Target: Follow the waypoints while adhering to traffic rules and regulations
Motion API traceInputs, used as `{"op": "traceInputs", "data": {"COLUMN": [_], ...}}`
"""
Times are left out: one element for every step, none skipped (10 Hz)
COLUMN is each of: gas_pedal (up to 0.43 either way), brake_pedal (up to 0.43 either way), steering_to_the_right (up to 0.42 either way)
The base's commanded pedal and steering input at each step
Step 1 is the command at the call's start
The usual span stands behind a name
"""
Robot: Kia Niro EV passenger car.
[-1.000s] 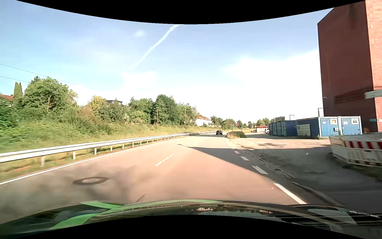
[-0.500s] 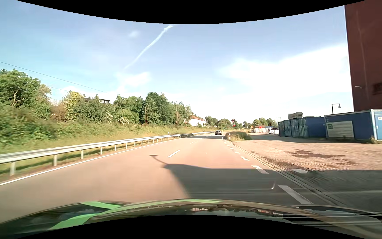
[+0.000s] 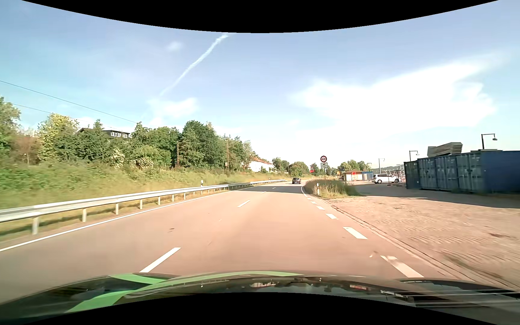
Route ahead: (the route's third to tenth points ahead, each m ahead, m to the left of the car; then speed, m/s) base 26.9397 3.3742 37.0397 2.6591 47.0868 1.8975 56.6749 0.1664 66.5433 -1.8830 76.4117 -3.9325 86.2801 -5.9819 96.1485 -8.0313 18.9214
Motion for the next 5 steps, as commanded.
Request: {"op": "traceInputs", "data": {"gas_pedal": [0.287,0.287,0.287,0.287,0.268], "brake_pedal": [0.000,0.000,0.000,0.000,0.000], "steering_to_the_right": [0.011,0.011,0.011,0.010,0.011]}}
